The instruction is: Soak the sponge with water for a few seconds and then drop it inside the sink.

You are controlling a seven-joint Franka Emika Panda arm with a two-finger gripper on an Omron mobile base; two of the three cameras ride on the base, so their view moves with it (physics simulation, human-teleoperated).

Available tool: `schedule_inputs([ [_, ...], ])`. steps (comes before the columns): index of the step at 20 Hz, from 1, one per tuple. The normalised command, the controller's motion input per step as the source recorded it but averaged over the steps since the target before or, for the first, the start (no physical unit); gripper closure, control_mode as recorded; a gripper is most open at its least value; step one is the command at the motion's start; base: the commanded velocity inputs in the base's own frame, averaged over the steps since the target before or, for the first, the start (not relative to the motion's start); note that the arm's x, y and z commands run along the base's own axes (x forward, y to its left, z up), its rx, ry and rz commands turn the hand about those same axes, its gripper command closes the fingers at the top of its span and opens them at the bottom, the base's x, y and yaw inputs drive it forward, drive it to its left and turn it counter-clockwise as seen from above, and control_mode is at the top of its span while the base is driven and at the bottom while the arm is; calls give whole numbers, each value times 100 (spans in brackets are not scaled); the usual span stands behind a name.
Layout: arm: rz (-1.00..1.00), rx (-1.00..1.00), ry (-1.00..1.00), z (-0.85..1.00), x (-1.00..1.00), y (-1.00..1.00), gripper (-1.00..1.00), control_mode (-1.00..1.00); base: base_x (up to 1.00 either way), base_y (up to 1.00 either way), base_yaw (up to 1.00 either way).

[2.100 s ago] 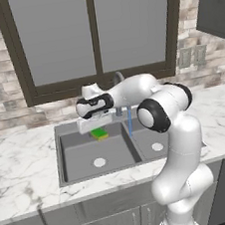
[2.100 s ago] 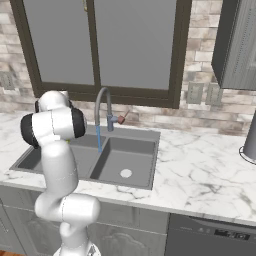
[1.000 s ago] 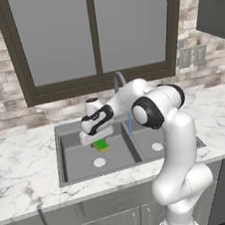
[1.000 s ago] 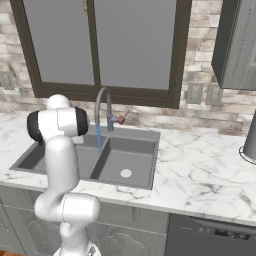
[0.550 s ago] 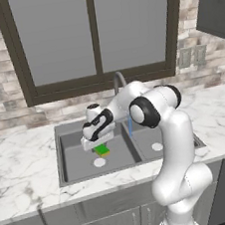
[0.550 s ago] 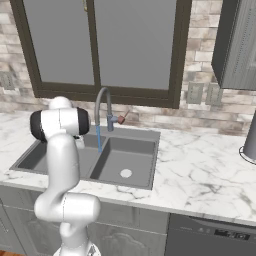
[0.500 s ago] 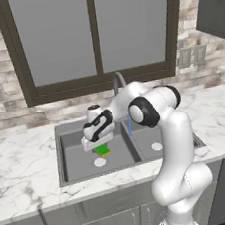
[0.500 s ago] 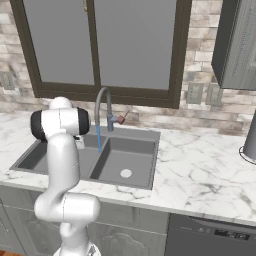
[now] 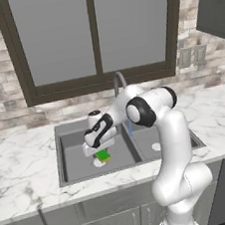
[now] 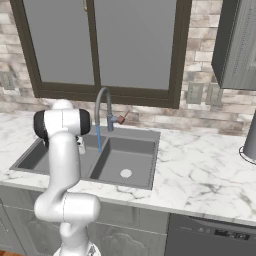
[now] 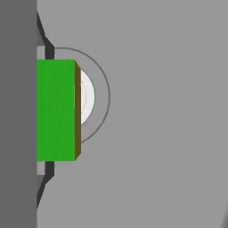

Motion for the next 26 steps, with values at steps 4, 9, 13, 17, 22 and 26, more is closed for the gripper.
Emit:
schedule_inputs([
  [4, 0, 0, 0, -25, 0, 0, 100, -100, 0, 0, 0],
  [9, 0, 0, 0, -9, 0, 0, 100, -100, 0, 0, 0],
  [13, 0, 0, 0, -4, 0, 0, 100, -100, 0, 0, 0],
  [17, 0, 0, 0, -16, 0, 0, 100, -100, 0, 0, 0],
  [22, 0, 0, 0, -25, 0, 0, 100, -100, 0, 0, 0],
  [26, 0, 0, 0, -8, 0, 0, 100, -100, 0, 0, 0],
])
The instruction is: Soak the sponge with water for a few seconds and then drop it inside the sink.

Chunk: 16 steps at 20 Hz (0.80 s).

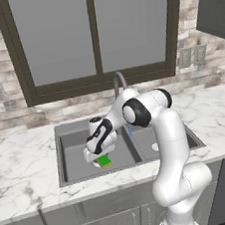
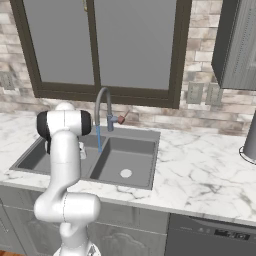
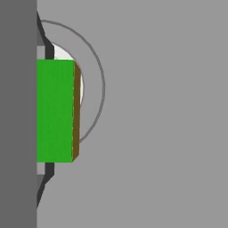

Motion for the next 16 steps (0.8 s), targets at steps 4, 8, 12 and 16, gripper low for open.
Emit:
schedule_inputs([
  [4, 0, 0, 0, 0, 0, 0, 100, -100, 0, 0, 0],
  [8, 0, 0, 0, 0, 0, 0, -100, -100, 0, 0, 0],
  [12, 0, 0, 0, 0, 0, 0, -100, -100, 0, 0, 0],
  [16, 0, 0, 0, 0, 0, 0, -100, -100, 0, 0, 0],
])
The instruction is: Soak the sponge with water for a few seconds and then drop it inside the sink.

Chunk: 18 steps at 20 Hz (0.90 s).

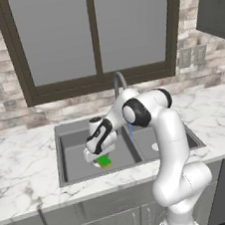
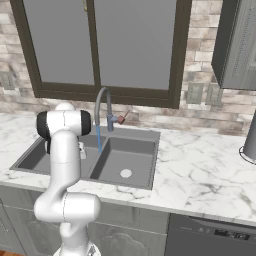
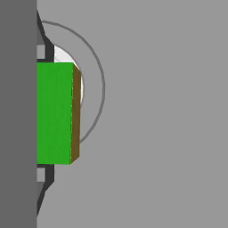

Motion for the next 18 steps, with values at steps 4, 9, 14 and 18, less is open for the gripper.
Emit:
schedule_inputs([
  [4, 0, 0, 0, 0, 0, 0, -100, -100, 0, 0, 0],
  [9, 0, 0, 0, 24, -2, 0, -100, -100, 0, 0, 0],
  [14, 0, 0, 0, 51, -20, 0, -100, -100, 0, 0, 0],
  [18, 0, 0, 0, 52, -28, 0, -100, -100, 0, 0, 0],
])
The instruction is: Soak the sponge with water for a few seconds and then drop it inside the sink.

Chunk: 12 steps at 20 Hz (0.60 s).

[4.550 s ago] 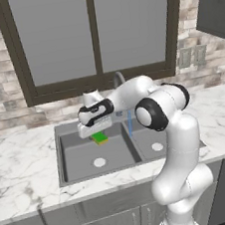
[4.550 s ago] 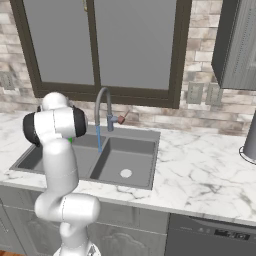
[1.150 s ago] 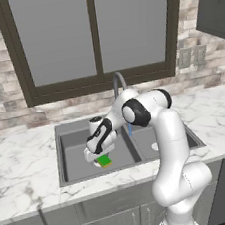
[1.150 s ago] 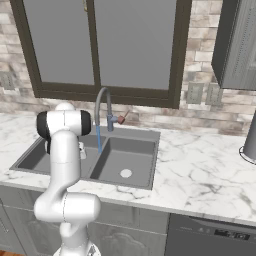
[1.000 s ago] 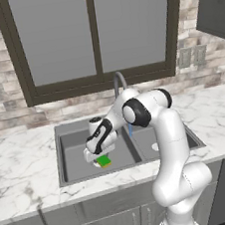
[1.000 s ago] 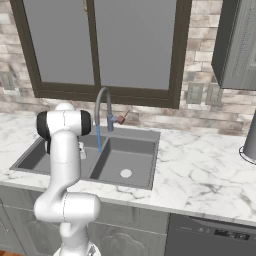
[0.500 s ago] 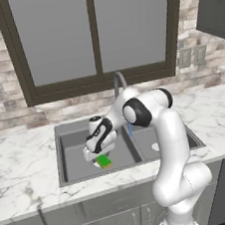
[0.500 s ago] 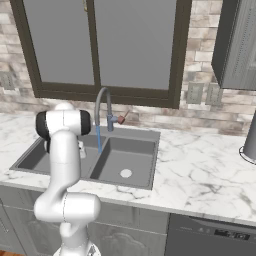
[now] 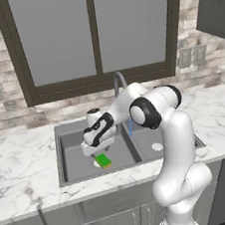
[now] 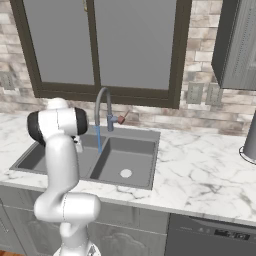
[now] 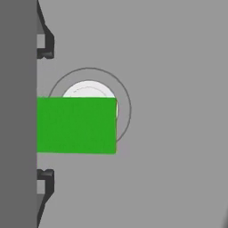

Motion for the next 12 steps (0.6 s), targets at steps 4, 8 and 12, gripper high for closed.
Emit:
schedule_inputs([
  [4, 0, 0, -2, 50, -36, 0, -100, -100, 0, 0, 0],
  [8, 0, 0, -6, 49, -36, 0, -100, -100, 0, 0, 0],
  [12, 0, 0, -5, 55, -29, 0, -100, -100, 0, 0, 0],
])
